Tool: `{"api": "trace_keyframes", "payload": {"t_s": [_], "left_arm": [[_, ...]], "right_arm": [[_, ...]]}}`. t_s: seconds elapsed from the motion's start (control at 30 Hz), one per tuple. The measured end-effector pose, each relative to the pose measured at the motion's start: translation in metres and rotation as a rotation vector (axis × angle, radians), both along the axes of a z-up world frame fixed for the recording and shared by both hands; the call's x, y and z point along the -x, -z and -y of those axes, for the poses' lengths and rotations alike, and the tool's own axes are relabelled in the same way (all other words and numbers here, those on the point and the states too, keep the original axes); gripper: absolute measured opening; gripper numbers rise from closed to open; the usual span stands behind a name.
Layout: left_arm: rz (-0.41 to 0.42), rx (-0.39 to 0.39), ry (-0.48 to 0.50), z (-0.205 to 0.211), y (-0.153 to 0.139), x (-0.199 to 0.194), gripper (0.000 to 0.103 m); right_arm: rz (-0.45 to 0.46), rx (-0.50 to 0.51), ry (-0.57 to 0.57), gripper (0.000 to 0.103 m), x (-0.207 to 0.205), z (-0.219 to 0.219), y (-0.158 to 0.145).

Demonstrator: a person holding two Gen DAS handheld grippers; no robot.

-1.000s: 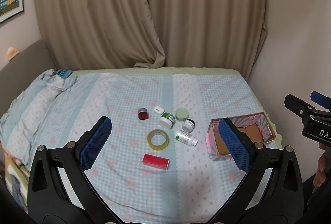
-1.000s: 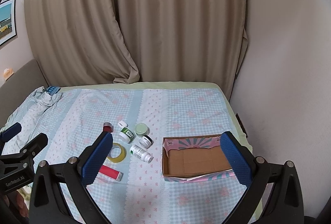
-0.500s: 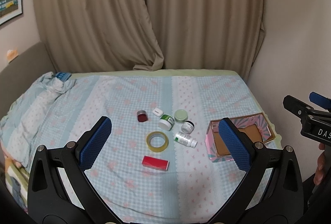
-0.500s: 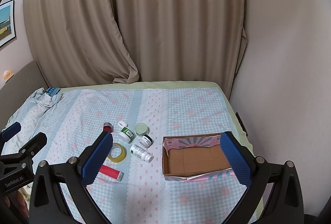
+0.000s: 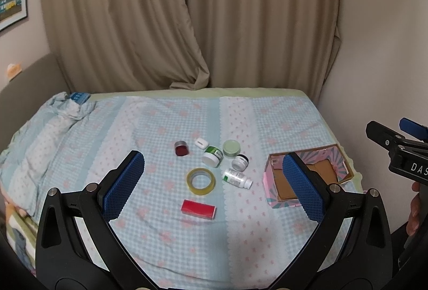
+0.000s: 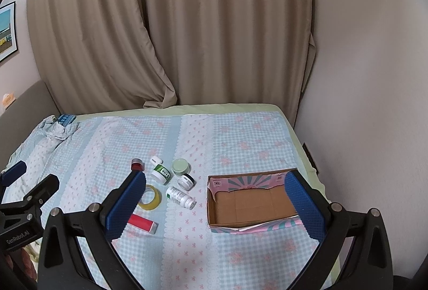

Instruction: Organize rigid objects

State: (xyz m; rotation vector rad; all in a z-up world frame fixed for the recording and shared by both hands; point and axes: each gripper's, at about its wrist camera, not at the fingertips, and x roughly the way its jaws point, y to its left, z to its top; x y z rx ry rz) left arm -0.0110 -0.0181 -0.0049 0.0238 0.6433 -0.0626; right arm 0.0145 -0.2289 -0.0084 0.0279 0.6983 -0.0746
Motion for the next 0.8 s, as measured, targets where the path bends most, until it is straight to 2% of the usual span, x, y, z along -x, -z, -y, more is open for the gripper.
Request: {"api": "trace_keyframes", "payload": {"t_s": [0.53,0.8], "left_arm": [[-0.003,0.014,-0.015,0.004,0.003,0.004,0.102],[-0.026,0.034,-0.039,0.007,0.013,0.004,0.102]], "right_arm": [[-0.003,0.001,-0.007,0.103,0.003,0.0,0.001],[-0.012,-0.004,-0.032,0.103,0.001,0.006,0.005]]}}
